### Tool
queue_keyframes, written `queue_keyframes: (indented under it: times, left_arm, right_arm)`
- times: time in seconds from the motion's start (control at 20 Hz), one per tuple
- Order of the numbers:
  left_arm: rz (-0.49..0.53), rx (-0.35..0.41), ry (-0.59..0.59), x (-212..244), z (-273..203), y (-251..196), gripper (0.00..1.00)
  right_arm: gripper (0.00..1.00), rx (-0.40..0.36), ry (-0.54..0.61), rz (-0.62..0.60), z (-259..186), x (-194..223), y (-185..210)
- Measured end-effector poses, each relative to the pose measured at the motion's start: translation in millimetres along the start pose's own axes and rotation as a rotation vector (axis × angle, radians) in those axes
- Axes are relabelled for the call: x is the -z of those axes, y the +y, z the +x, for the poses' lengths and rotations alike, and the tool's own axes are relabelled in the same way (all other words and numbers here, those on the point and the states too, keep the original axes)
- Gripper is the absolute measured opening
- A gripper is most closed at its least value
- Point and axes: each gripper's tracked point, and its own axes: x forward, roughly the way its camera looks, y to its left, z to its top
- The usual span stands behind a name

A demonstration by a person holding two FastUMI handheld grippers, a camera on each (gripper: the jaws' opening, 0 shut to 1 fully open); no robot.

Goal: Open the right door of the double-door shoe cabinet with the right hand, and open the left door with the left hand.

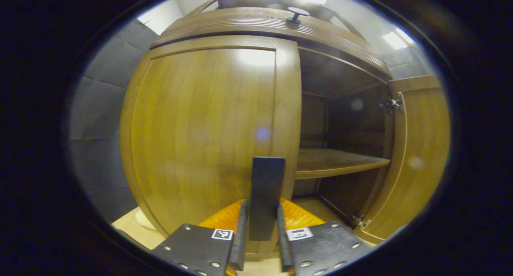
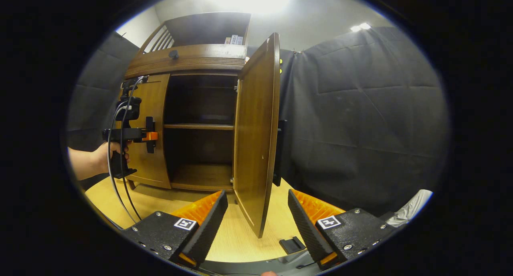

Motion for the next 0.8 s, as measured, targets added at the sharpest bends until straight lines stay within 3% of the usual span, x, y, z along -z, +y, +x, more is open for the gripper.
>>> queue_keyframes:
  times: [0.2,0.5,0.55,0.6,0.8]
  left_arm:
    - [0.019,-0.021,0.001,-4,-6,4,0.16]
    - [0.016,0.002,0.003,-9,-8,3,0.25]
    - [0.014,0.005,0.003,-8,-8,2,0.2]
    - [0.01,0.007,0.002,-9,-8,3,0.25]
    - [0.013,0.016,0.01,-8,-8,2,0.2]
  right_arm:
    - [0.93,0.002,-0.004,0.025,-4,1,-1]
    - [0.94,-0.012,-0.008,0.047,-11,2,4]
    - [0.94,-0.017,-0.013,0.049,-13,1,5]
    - [0.94,-0.02,-0.017,0.049,-14,0,7]
    - [0.93,-0.038,-0.023,0.053,-20,-1,13]
